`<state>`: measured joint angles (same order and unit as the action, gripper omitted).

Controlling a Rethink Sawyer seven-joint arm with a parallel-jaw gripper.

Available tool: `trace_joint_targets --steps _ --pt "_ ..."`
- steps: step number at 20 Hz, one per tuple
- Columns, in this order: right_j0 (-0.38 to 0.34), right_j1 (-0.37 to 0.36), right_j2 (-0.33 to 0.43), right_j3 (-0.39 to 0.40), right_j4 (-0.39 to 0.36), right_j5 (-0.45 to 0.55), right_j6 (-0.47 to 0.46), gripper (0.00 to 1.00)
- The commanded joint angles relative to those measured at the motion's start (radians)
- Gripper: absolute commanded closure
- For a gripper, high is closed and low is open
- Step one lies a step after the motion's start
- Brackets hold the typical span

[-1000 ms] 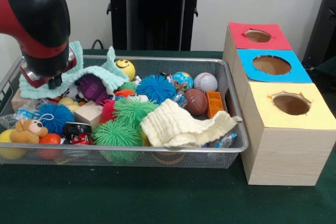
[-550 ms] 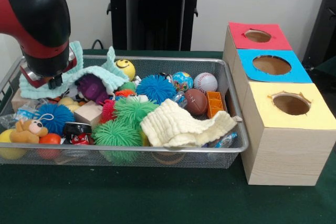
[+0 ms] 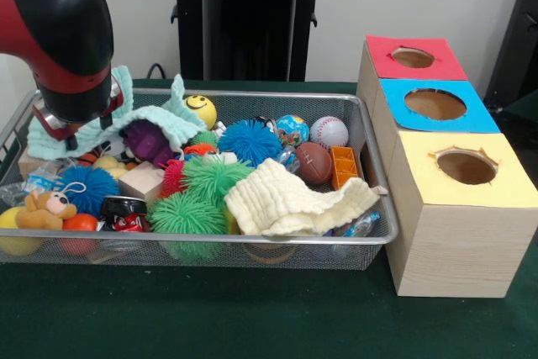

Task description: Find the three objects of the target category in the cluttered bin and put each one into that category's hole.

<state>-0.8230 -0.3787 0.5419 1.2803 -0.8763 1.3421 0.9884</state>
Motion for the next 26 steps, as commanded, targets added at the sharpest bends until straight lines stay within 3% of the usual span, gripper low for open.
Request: trace_joint_targets --steps 1,9,16,26 --pt "-0.012 0.034 0.015 0.065 -0.011 0.012 -0.342 0.00" --pt "-0.037 0.040 0.026 0.072 -0.010 -0.014 -0.376 0.00" --pt "-0.054 0.076 0.008 0.095 -0.043 -0.089 -0.327 0.00" --pt "-0.058 0.082 0.018 0.101 -0.041 -0.091 -0.320 0.00"
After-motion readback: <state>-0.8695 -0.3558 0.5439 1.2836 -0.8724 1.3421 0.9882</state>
